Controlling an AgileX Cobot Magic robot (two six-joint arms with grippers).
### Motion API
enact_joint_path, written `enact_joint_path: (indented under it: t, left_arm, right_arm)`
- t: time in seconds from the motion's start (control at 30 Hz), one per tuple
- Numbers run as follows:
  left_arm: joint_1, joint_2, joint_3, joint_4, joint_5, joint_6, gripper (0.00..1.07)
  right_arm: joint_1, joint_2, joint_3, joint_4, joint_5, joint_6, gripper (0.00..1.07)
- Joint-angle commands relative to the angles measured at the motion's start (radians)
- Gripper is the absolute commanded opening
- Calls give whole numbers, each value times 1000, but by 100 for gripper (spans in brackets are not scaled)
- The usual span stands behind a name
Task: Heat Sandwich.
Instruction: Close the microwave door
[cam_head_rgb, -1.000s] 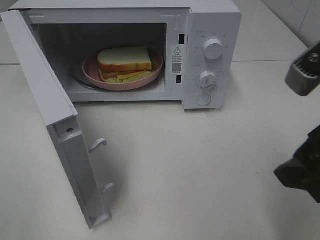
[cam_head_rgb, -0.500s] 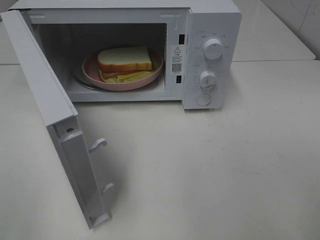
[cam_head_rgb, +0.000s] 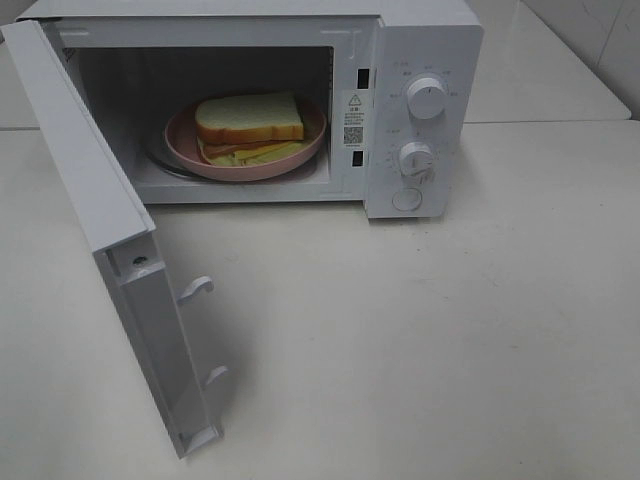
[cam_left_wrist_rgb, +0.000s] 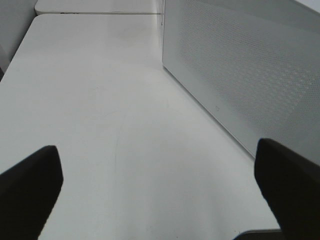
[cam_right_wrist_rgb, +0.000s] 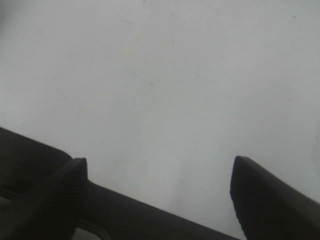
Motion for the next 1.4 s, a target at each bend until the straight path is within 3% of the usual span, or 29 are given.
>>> enact_joint_path:
  t: [0.03, 0.23, 0.6, 1.03, 1.4]
  left_arm:
    - [-4, -23, 2, -2, 2, -2, 100]
    - [-4, -23, 2, -2, 2, -2, 100]
    - [-4, -23, 2, -2, 2, -2, 100]
    - [-4, -22, 2, -2, 2, -2, 100]
    - [-4, -22, 2, -2, 2, -2, 100]
  right_arm:
    - [-53, -36, 2, 4, -1, 1, 76]
    - [-161, -149, 5, 7, -1, 1, 76]
    - [-307, -347, 146, 25, -12, 1, 76]
    - [-307, -502, 182, 28, -124, -2, 75]
    - [-307, -507, 182, 28, -124, -3, 74]
